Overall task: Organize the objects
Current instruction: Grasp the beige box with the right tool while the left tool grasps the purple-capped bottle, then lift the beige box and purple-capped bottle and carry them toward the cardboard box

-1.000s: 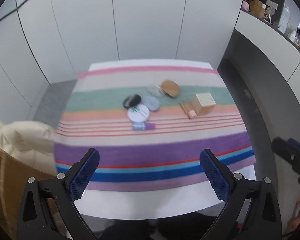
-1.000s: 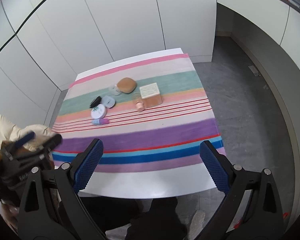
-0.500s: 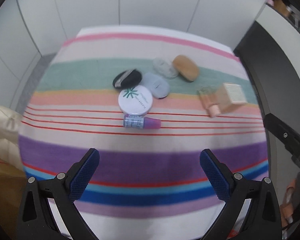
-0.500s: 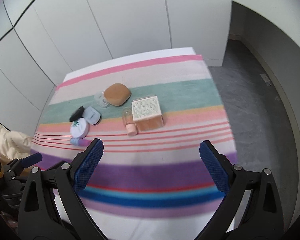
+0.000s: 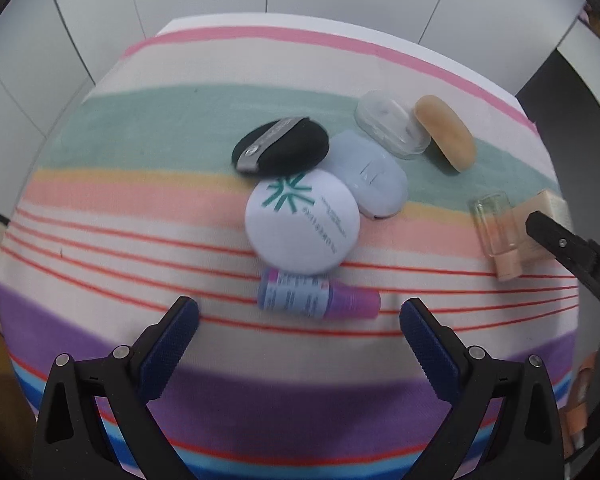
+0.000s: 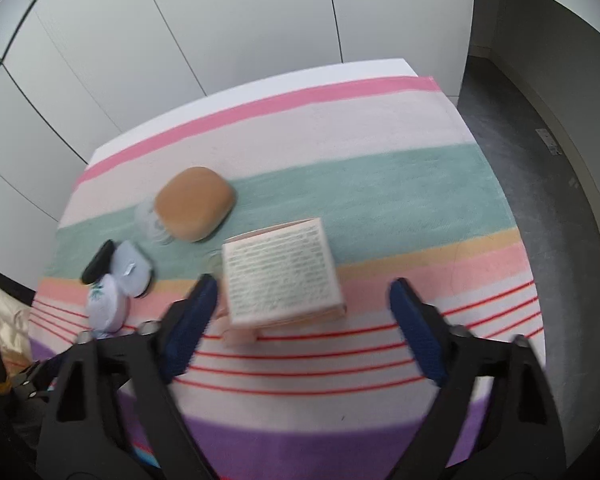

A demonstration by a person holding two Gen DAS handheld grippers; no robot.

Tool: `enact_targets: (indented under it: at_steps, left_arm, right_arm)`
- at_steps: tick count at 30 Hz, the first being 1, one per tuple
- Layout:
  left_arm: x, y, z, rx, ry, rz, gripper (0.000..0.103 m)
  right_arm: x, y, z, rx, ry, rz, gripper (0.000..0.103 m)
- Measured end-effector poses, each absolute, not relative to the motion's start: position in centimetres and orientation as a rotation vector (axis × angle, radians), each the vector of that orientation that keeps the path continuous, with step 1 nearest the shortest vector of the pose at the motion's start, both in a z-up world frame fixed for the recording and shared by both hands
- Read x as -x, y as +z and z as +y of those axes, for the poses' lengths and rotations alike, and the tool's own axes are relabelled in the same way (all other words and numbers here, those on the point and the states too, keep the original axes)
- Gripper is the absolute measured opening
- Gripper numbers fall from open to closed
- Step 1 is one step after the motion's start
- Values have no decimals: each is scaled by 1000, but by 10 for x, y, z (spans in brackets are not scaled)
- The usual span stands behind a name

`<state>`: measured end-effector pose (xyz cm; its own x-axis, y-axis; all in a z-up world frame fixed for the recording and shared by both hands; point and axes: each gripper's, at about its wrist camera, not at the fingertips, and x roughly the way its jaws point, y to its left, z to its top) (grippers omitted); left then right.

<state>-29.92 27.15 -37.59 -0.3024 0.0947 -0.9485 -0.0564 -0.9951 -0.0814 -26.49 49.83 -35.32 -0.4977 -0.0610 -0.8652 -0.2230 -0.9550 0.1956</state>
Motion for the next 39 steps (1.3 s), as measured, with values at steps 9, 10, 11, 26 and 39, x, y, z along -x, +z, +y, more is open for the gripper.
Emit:
enact_targets:
  at_steps: [9,10,11,26,39]
  left_arm:
    - [296,-370,275,1734,2558,45,58]
    - [297,-370,275,1735,2557,45,58]
    - [297,-370,275,1739,2556,48,58]
    - [300,-316,257,1673,2628,35,58]
    - [293,-180,230,1410,2750,102,58]
  right_arm:
    - [268,-366,486,1559,2569,247,55]
    - [268,-365,485,1562,2570,237,55]
    - [268,-364,483,1565,2571,228,55]
    - [259,-323,468,1537,2600,157,55]
    - [244,-199,431,1420,2721,82,55]
